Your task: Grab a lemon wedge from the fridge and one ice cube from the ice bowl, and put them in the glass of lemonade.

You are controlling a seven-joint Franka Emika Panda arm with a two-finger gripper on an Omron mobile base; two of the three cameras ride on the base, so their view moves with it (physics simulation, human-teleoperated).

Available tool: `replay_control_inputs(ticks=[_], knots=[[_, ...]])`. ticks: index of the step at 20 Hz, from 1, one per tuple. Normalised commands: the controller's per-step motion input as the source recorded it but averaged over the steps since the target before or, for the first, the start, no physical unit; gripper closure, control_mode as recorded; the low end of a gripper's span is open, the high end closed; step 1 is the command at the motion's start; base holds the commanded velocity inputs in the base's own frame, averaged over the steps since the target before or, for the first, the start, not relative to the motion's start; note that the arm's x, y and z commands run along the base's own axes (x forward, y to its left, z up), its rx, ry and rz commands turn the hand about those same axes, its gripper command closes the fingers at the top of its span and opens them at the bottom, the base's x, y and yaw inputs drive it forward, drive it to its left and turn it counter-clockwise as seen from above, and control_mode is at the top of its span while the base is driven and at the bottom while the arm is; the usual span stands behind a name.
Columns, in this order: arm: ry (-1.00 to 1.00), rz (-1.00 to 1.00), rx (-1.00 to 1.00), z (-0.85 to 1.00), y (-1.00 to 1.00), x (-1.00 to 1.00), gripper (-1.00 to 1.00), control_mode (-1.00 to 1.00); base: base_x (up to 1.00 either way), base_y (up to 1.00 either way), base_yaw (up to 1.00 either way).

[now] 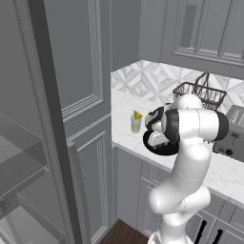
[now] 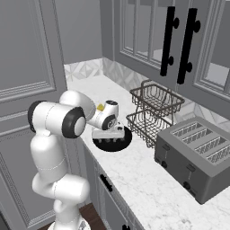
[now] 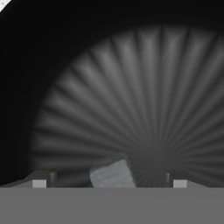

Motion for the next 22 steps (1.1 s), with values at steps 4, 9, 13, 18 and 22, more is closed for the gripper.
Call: replay_control_inputs(ticks=[4, 9, 13, 18, 22], knots=[[0.00, 0.00, 0.00, -0.08, 0.00, 0.00, -1.00, -1.00, 0.00, 0.00, 0.00], [0.00, 0.00, 0.00, 0.00, 0.00, 0.00, -1.00, -1.00, 0.00, 0.00, 0.00], [0.00, 0.00, 0.00, 0.00, 0.00, 0.00, 1.00, -1.00, 0.00, 0.00, 0.00], [0.00, 0.00, 0.00, 0.00, 0.00, 0.00, 1.00, -1.00, 0.00, 0.00, 0.00], [0.00, 0.00, 0.00, 0.00, 0.00, 0.00, 1.00, -1.00, 0.00, 0.00, 0.00]])
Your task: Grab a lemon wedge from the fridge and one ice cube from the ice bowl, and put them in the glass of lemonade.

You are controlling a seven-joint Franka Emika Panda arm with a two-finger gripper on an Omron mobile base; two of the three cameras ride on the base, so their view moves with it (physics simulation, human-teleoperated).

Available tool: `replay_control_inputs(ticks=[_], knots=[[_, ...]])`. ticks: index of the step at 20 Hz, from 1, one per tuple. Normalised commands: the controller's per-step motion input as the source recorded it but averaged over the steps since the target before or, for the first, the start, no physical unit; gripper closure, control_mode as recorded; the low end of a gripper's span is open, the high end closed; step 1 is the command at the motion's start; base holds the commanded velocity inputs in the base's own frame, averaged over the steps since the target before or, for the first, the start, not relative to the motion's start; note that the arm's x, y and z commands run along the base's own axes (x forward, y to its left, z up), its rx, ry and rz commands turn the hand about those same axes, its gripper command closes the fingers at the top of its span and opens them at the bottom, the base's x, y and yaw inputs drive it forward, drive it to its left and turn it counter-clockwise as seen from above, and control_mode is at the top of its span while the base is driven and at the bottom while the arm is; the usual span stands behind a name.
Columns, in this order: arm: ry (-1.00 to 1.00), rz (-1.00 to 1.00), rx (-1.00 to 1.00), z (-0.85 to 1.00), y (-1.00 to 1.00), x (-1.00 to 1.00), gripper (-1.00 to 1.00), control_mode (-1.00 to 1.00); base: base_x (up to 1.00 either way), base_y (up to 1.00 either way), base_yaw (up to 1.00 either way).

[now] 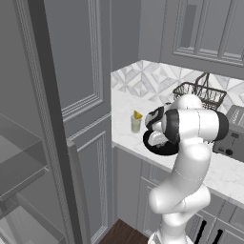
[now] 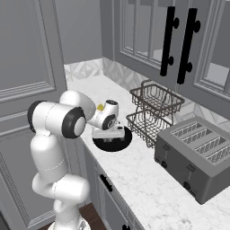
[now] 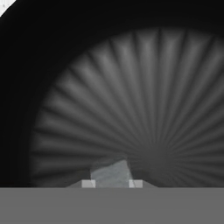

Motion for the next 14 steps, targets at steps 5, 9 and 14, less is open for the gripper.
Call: replay_control_inputs(ticks=[5, 9, 14], knots=[[0.00, 0.00, 0.00, 0.00, -0.03, 0.00, 1.00, -1.00, 0.00, 0.00, 0.00], [0.00, 0.00, 0.02, 0.15, -0.01, -0.14, 1.00, -1.00, 0.00, 0.00, 0.00], [-0.04, 0.00, 0.03, 0.24, 0.00, -0.22, 1.00, -1.00, 0.00, 0.00, 0.00]])
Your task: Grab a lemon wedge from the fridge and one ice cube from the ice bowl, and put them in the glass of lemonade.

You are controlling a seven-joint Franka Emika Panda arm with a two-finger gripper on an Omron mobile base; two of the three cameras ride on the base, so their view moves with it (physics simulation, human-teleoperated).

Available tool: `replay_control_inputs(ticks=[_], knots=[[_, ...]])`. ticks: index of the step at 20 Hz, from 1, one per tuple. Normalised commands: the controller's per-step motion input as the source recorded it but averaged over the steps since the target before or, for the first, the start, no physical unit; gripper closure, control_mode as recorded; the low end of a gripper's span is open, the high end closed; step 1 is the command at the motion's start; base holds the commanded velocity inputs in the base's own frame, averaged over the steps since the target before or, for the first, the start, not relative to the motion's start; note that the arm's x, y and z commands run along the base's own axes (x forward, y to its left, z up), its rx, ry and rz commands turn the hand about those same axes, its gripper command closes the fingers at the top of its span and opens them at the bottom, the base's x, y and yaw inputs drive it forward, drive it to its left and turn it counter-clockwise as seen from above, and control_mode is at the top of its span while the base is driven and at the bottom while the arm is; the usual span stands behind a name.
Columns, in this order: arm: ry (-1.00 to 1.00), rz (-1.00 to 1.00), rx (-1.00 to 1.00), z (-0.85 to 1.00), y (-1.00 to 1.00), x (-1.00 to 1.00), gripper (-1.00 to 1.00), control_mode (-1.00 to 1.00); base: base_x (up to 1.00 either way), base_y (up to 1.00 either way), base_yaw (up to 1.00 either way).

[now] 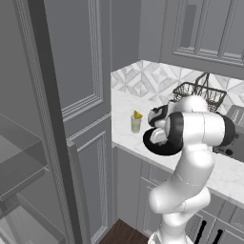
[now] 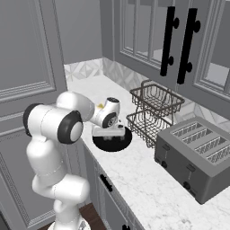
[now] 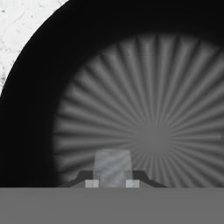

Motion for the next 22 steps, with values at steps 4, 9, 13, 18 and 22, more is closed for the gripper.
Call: replay_control_inputs(ticks=[4, 9, 13, 18, 22], knots=[[-0.07, 0.00, 0.03, 0.32, 0.00, -0.18, 1.00, -1.00, 0.00, 0.00, 0.00], [-0.05, 0.00, 0.04, 0.37, -0.01, -0.05, 1.00, -1.00, 0.00, 0.00, 0.00], [-0.04, 0.00, 0.05, 0.39, 0.00, 0.00, 1.00, -1.00, 0.00, 0.00, 0.00], [-0.07, 0.00, 0.02, 0.39, 0.24, 0.01, 1.00, -1.00, 0.00, 0.00, 0.00], [-0.06, 0.01, 0.05, 0.36, 0.32, 0.26, 1.00, -1.00, 0.00, 0.00, 0.00]])
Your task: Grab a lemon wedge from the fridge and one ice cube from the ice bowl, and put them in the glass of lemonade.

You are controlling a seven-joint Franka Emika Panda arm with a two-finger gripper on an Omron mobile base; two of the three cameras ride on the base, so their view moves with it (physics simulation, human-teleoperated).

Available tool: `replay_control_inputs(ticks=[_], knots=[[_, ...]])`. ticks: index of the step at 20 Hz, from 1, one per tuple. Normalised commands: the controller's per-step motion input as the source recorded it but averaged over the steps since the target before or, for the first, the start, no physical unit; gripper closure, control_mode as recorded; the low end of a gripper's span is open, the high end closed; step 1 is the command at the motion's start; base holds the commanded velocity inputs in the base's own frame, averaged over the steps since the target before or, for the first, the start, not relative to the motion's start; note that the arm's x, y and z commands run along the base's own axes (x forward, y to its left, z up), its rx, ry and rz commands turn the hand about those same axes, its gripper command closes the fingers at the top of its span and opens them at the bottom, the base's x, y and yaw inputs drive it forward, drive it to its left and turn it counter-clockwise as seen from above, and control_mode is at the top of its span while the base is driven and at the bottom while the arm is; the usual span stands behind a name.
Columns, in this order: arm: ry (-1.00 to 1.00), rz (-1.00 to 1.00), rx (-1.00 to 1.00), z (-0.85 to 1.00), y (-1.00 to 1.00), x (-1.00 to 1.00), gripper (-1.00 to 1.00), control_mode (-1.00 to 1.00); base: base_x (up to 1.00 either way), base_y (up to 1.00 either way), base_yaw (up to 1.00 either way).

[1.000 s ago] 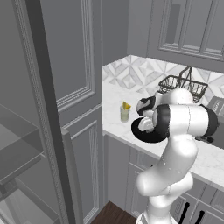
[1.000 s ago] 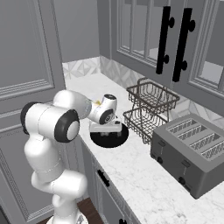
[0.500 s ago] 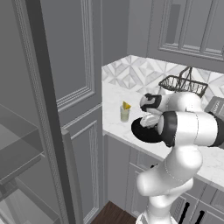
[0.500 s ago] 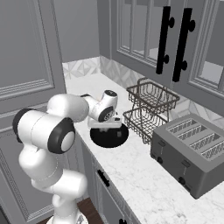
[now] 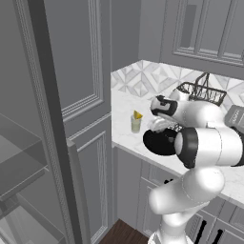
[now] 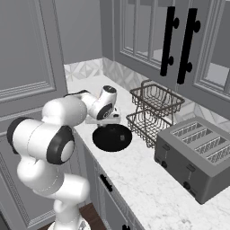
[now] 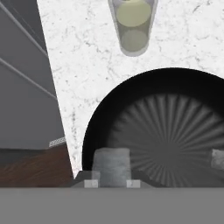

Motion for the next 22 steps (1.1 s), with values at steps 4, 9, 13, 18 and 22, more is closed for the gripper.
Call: replay_control_inputs(ticks=[4, 9, 13, 18, 22], knots=[[-0.09, 0.01, 0.00, 0.57, 0.43, 0.39, 1.00, -1.00, 0.00, 0.00, 0.00], [-0.07, -0.01, -0.12, 0.40, 0.18, 0.08, 1.00, -1.00, 0.00, 0.00, 0.00], [0.00, -0.04, -0.19, 0.26, 0.08, 0.29, 1.00, -1.00, 0.00, 0.00, 0.00], [-0.04, 0.00, -0.08, 0.36, 0.31, 0.22, 1.00, -1.00, 0.00, 0.00, 0.00], [-0.17, 0.00, 0.00, 0.27, 0.25, 0.00, 1.00, -1.00, 0.00, 0.00, 0.00]])
